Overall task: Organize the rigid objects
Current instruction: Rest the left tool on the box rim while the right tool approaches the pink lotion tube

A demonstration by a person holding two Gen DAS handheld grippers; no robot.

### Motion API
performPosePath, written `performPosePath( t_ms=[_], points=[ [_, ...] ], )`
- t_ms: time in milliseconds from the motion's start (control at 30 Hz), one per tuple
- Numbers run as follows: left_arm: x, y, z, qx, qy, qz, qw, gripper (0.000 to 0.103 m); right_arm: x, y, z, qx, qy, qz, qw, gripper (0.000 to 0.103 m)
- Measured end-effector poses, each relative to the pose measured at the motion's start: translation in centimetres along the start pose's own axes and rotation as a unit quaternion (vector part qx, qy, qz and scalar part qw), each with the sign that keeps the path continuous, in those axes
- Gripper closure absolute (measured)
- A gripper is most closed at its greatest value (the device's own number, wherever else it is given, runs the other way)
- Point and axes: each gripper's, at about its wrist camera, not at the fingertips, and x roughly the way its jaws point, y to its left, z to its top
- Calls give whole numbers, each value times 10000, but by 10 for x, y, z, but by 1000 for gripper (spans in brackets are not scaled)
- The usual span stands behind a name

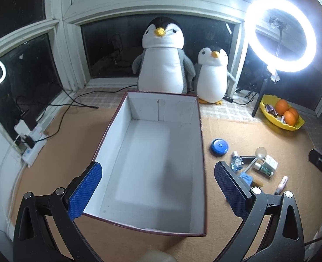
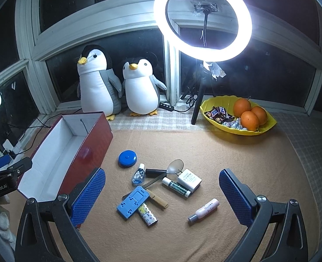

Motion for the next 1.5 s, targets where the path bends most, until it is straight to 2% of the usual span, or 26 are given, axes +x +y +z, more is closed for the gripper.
performPosePath(
  t_ms=[267,333,467,633,767,833,867,933,1067,1133,1233,1500],
  points=[
    [16,24,-13,-127,219,296,9992,4,8,-6,-6,-31,-2,7,10000,0],
    [22,33,-16,-185,300,418,9985,8,11,-8,-8,-31,45,24,10000,0],
    [30,53,-23,-347,440,588,9967,10,16,-12,-12,-30,160,41,9999,0],
    [44,72,-32,-500,602,793,9938,19,22,-19,-19,-4,300,-34,9995,0],
    [55,81,-37,-564,727,932,9914,20,25,-25,-24,-10,379,-128,9992,0],
    [58,82,-39,-545,755,974,9909,33,27,-28,-25,15,435,-153,9989,0],
    [61,84,-40,-556,800,980,9904,35,28,-30,-26,35,476,-161,9987,0],
    [63,86,-41,-601,852,966,9898,46,30,-32,-28,62,535,-175,9984,0],
    [68,88,-43,-590,916,957,9894,52,33,-33,-30,59,597,-218,9980,0],
    [72,89,-44,-594,957,956,9890,61,34,-34,-31,55,625,-234,9978,0],
    [76,91,-46,-614,1014,952,9884,67,37,-38,-34,92,682,-260,9973,0],
    [82,98,-49,-657,1036,1022,9872,75,48,-62,-40,361,936,-281,9946,2]
  ],
)
